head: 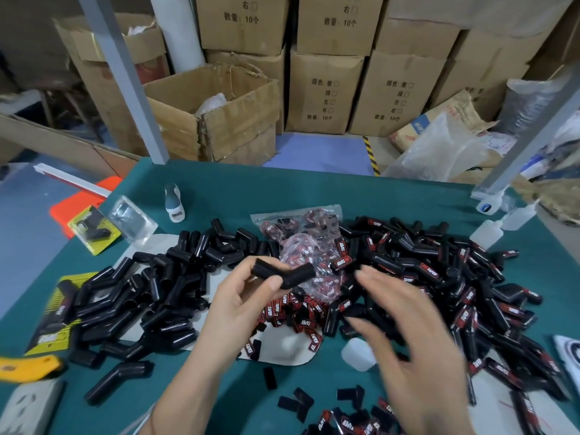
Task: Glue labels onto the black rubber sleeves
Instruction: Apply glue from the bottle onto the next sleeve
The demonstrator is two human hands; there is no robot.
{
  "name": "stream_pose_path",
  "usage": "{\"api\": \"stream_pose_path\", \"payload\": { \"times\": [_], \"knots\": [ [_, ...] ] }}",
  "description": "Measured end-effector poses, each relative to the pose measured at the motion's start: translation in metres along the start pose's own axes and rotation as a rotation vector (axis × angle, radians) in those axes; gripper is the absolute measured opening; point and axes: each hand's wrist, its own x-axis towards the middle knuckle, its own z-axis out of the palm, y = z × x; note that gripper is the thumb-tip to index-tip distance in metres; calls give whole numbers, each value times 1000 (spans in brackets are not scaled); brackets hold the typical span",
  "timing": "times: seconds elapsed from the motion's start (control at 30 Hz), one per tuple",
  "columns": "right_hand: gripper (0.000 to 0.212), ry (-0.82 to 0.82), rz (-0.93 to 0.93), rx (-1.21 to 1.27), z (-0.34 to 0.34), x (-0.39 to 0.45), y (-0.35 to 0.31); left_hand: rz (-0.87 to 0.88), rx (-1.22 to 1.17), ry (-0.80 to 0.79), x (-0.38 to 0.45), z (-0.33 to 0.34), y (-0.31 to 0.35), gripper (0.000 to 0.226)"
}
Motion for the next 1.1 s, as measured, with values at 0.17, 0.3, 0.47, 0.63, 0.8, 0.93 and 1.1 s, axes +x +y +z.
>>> {"api": "stream_pose_path", "payload": {
  "times": [0.17,0.3,0.47,0.63,0.8,0.93,1.1],
  "knots": [
    [31,255,213,253,-43,-30,25,22,21,85,5,-3,-8,5],
    [61,-192,647,173,-10,-52,61,3,40,88,13,-4,-15,4],
    [48,-388,770,58,34,-73,80,6,69,-6,13,-6,-18,10],
    [29,-294,702,73,41,-80,84,50,72,-53,6,-11,-15,18],
    [27,-191,746,388,36,-80,82,30,78,-73,0,-3,-14,17],
    [35,-112,748,702,30,-70,65,65,42,-113,-3,4,-15,17],
    [49,18,791,877,21,-50,42,91,-32,-164,-2,10,-17,28]
  ]
}}
